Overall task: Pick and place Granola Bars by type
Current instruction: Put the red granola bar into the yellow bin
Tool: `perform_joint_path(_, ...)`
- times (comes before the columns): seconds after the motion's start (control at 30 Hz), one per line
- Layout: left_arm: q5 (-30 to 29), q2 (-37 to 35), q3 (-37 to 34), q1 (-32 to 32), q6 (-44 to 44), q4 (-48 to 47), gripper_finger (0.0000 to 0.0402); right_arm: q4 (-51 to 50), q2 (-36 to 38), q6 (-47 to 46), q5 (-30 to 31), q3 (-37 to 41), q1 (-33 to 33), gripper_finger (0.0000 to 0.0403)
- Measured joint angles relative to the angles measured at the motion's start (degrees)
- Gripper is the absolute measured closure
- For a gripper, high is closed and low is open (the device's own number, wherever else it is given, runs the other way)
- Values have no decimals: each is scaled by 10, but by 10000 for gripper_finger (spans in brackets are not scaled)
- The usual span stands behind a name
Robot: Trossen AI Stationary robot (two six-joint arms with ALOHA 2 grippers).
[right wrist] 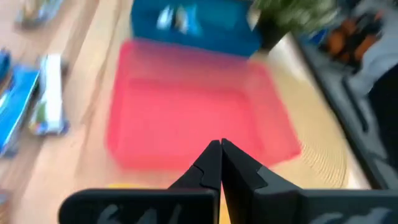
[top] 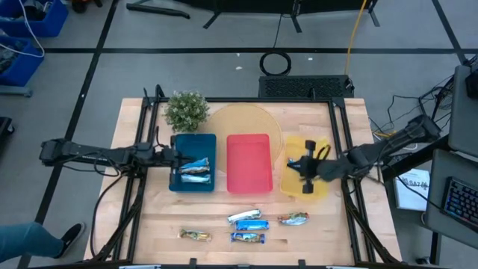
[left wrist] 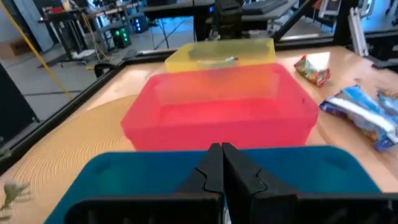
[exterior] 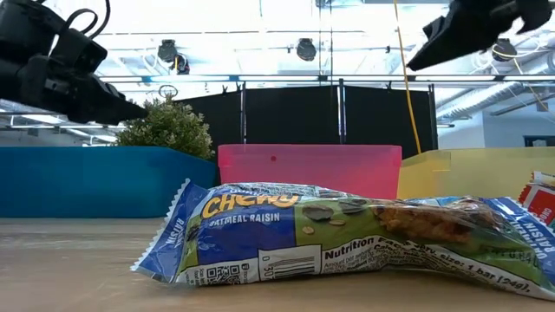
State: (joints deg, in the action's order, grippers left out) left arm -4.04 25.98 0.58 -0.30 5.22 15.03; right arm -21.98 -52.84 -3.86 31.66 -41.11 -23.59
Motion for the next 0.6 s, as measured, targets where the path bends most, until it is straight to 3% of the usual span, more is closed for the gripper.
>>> perform_joint_path(0.2,-5,0,0,0,-4,-14,397,-227,-173,-105,-7,-188,-64,403)
perform_joint_path(0.33,-5,0,0,0,-13,-17,397,-305,-273,-153,-64,-292,-99,392)
perform_joint_path(0.6,5,0,0,0,-13,-26,396,-297,-401,-169,-172,-342,-143,277)
